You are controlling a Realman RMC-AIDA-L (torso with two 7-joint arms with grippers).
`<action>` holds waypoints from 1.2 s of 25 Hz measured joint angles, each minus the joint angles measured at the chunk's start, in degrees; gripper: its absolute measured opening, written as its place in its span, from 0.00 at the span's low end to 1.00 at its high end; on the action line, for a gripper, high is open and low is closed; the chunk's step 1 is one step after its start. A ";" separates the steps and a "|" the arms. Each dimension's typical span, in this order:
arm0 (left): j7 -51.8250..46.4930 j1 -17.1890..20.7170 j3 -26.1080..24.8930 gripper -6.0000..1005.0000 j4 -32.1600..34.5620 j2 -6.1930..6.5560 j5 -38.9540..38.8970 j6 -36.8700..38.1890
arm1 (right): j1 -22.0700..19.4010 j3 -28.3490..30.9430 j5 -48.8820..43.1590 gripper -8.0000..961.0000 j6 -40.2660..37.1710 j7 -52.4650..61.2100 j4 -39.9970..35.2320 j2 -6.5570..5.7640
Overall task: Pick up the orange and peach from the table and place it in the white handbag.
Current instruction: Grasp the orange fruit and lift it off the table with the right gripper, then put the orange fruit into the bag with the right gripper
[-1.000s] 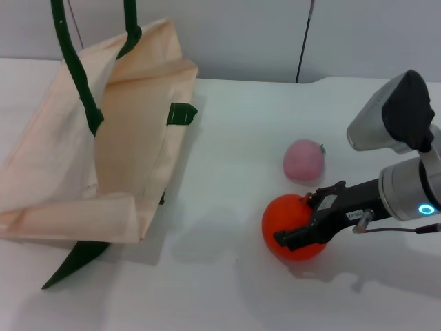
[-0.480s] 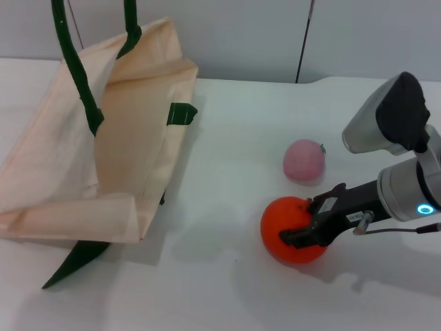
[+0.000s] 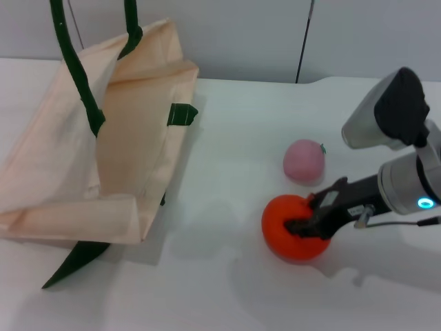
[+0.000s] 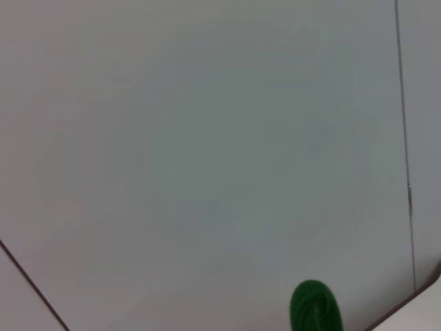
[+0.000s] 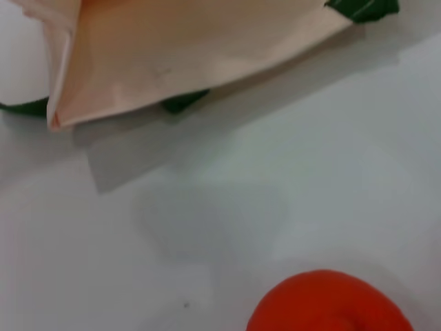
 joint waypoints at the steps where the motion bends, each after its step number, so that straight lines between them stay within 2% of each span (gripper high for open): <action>1: 0.00 0.07 -0.02 0.11 0.00 0.02 0.00 0.00 | -0.03 0.19 0.04 0.43 0.01 0.03 -0.62 0.00; 8: 0.03 -0.66 0.04 0.11 0.03 -0.04 -0.07 -0.15 | -1.44 0.03 1.19 0.38 0.81 0.28 -10.58 0.34; 13: -0.33 -2.50 0.53 0.11 0.21 -0.08 -0.58 -0.64 | -2.24 -0.44 9.65 0.33 5.54 -5.19 -13.71 0.24; 16: -1.08 -3.59 2.47 0.11 0.26 -0.21 -0.67 -0.57 | -1.30 -0.44 14.77 0.31 7.92 -10.31 -11.06 0.17; 21: -2.71 -5.20 6.44 0.11 0.33 -0.26 -2.68 0.27 | 2.94 -0.66 17.04 0.26 11.36 -14.30 -2.46 0.22; 30: -4.45 -5.56 9.50 0.11 0.36 -0.38 -5.81 1.58 | 8.99 -2.64 28.09 0.21 19.86 -26.18 10.66 0.21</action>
